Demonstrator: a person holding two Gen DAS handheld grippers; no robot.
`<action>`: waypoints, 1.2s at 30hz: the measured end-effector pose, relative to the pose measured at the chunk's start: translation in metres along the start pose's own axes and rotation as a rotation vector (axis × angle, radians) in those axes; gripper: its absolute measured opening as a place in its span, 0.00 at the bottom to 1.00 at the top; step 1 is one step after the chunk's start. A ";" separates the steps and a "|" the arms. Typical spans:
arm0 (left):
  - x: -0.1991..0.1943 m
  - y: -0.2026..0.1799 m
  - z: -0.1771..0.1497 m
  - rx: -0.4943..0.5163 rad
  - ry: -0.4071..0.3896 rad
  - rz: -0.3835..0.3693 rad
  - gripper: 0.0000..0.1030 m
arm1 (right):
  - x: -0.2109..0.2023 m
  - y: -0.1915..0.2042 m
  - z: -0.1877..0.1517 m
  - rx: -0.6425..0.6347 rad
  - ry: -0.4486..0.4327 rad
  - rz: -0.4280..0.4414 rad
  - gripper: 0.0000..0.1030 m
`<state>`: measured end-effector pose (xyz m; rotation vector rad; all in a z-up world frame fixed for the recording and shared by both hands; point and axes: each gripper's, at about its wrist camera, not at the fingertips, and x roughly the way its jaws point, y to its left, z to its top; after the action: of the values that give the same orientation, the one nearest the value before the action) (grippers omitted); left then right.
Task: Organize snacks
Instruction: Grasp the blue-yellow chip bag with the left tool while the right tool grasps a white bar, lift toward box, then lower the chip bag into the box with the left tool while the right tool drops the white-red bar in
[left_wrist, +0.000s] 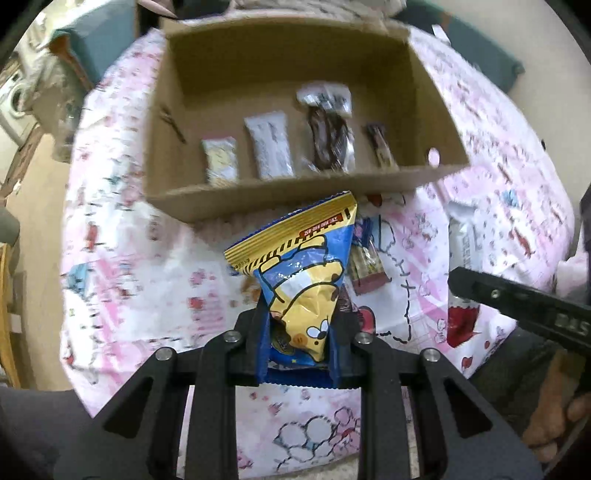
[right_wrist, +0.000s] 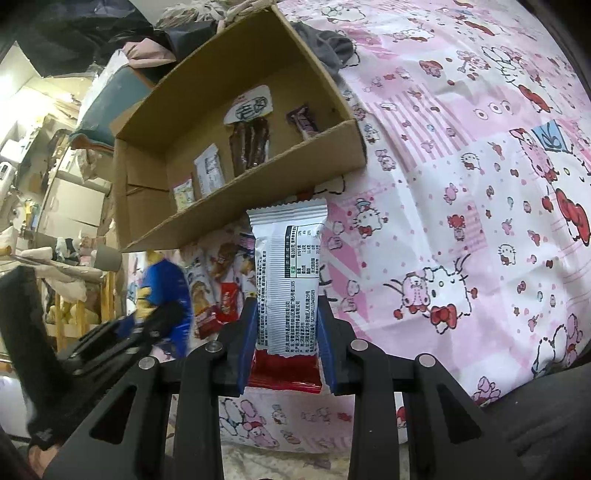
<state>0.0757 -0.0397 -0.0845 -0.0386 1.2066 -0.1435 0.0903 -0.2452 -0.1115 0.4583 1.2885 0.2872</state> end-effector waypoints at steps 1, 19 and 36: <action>-0.012 0.005 -0.001 -0.008 -0.026 0.009 0.20 | -0.002 0.002 0.000 -0.001 -0.007 0.015 0.31; -0.083 0.055 0.069 -0.085 -0.267 0.087 0.20 | -0.049 0.051 0.023 -0.178 -0.226 0.200 0.31; -0.035 0.028 0.142 -0.037 -0.262 0.087 0.21 | -0.045 0.025 0.107 -0.132 -0.319 0.090 0.31</action>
<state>0.1988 -0.0140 -0.0040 -0.0366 0.9475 -0.0381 0.1826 -0.2608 -0.0392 0.4306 0.9331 0.3575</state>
